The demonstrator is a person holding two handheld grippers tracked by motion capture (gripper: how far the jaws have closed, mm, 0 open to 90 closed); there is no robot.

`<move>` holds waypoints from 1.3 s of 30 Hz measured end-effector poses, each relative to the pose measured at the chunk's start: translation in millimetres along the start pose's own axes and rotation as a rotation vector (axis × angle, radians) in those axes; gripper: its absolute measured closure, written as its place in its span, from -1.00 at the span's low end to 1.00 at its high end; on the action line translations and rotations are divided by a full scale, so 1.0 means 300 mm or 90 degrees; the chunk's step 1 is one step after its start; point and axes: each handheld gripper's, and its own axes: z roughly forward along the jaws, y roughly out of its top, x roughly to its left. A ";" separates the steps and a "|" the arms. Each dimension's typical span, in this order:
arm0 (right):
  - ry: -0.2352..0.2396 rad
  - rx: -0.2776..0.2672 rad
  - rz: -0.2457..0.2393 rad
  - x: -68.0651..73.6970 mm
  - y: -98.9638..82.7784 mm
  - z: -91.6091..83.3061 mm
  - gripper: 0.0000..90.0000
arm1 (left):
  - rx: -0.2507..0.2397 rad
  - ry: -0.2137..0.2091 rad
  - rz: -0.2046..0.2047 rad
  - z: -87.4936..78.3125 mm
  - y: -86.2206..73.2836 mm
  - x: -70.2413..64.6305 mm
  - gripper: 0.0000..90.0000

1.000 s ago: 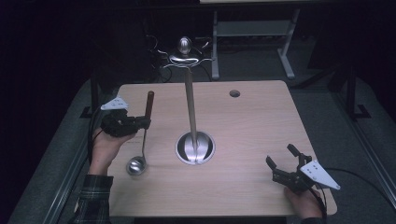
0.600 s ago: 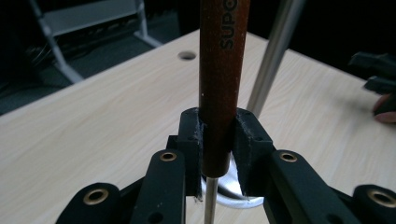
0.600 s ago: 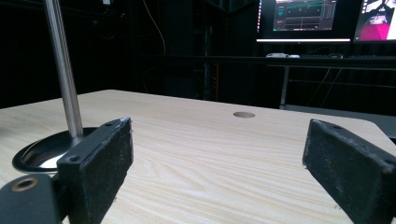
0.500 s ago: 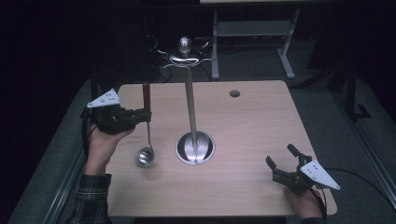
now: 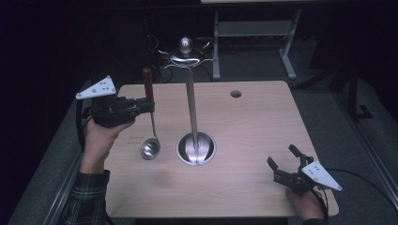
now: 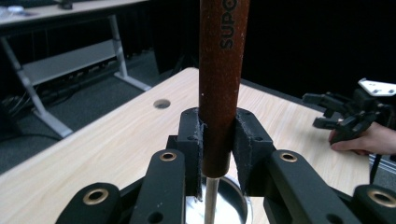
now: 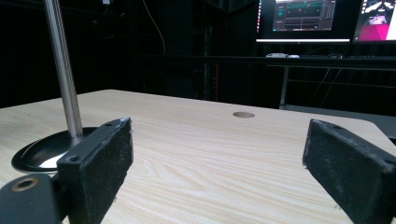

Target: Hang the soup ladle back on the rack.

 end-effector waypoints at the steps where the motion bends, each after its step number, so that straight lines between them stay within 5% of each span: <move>1: 0.000 0.000 0.000 0.000 0.000 0.000 -0.82 | -0.007 -0.005 0.009 -0.007 0.023 -0.012 0.65; 11: 0.000 0.000 -0.001 0.000 0.000 0.000 -0.82 | -0.029 -0.036 0.024 -0.008 0.096 -0.050 0.65; 39: 0.003 0.000 0.000 0.000 0.000 0.000 -0.82 | -0.007 -0.056 0.028 0.075 0.125 -0.061 0.65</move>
